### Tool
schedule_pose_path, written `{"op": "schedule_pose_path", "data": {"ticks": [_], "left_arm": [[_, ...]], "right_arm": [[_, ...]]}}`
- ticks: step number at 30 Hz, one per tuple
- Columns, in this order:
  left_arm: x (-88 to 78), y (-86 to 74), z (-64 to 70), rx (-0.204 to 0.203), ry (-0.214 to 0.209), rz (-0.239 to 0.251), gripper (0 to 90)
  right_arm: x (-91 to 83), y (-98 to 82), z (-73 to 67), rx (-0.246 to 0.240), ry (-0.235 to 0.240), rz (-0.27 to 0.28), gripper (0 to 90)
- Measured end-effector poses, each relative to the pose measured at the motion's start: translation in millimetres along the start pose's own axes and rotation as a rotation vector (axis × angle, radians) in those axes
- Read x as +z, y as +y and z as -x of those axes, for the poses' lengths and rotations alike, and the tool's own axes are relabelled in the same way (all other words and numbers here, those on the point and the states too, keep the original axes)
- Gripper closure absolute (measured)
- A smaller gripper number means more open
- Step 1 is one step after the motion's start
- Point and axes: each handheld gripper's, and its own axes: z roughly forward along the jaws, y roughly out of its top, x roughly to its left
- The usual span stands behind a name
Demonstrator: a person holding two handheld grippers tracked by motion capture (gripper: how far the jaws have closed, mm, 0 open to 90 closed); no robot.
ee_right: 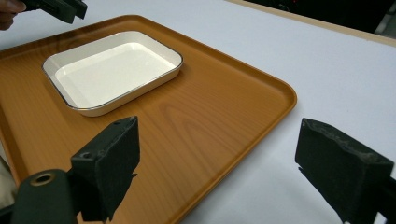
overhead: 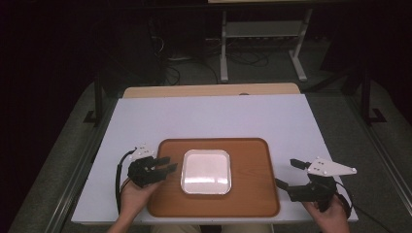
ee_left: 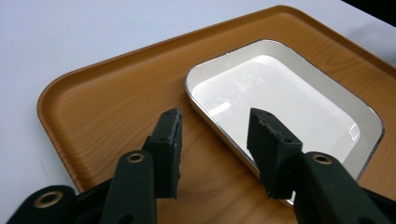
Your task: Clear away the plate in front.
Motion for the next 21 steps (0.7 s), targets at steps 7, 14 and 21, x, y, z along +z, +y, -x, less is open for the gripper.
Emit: {"op": "schedule_pose_path", "data": {"ticks": [7,14,21], "left_arm": [[-6.2,0.9,-3.3,0.024,-0.003,0.017,49.5],[-12.4,-0.3,-7.0,0.06,0.005,0.042,44.4],[-20.1,-1.2,-10.1,0.095,0.021,0.074,38.9]], "right_arm": [[-1.4,-0.7,1.9,0.005,-0.005,0.001,13.2],[-1.3,-0.9,1.9,0.006,-0.005,-0.001,13.1],[-1.5,-1.3,2.8,0.008,-0.007,0.0,13.2]]}}
